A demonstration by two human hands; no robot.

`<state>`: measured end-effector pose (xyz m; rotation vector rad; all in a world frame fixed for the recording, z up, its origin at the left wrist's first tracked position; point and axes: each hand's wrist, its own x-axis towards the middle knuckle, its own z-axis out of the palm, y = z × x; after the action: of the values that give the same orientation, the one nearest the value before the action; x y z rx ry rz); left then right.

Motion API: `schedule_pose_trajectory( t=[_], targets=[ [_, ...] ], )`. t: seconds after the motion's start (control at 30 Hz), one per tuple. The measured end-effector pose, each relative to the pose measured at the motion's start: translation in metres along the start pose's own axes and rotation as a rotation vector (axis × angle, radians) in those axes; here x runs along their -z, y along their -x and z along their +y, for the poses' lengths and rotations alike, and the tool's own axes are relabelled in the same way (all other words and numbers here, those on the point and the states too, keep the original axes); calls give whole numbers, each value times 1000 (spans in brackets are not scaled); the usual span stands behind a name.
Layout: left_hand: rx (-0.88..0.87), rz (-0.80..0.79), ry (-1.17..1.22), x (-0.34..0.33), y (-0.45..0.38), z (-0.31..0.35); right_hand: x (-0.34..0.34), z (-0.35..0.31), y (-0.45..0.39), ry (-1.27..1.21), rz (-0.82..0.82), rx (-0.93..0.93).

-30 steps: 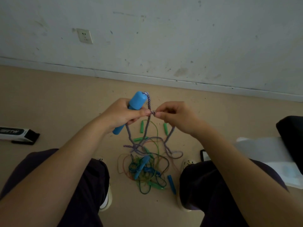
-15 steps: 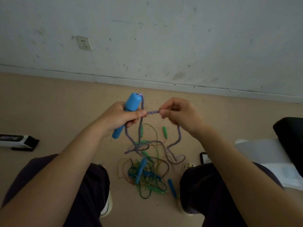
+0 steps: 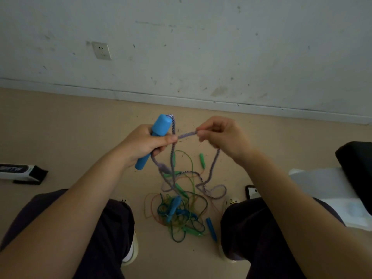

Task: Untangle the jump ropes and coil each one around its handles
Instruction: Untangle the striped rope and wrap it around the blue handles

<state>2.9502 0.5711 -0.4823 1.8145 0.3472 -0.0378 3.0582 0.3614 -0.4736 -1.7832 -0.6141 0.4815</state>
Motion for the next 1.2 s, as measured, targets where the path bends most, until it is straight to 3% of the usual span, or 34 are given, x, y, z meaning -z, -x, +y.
schedule_pose_trajectory(
  t=[0.1, 0.33, 0.4, 0.57, 0.83, 0.93, 1.1, 1.2],
  targets=[
    [26, 83, 16, 5, -2, -5, 23, 4, -3, -56, 103, 3],
    [-8, -102, 57, -18, 6, 1, -17, 4, 7, -35, -258, -74],
    [-9, -120, 42, -16, 7, 3, -15, 4, 5, 10, -209, -52],
    [33, 4, 102, 5, 3, 1, 21, 7, -4, -52, 142, -11],
    [21, -105, 31, -13, 6, -1, -19, -2, 11, 126, -245, -41],
    [47, -153, -23, -9, 7, 1, -15, -2, 6, 234, -202, -47],
    [25, -66, -47, 9, 4, -2, 18, 0, 0, 184, 92, -14],
    [12, -57, -51, 7, 4, -5, 22, -2, 4, 117, 9, -38]
  ],
)
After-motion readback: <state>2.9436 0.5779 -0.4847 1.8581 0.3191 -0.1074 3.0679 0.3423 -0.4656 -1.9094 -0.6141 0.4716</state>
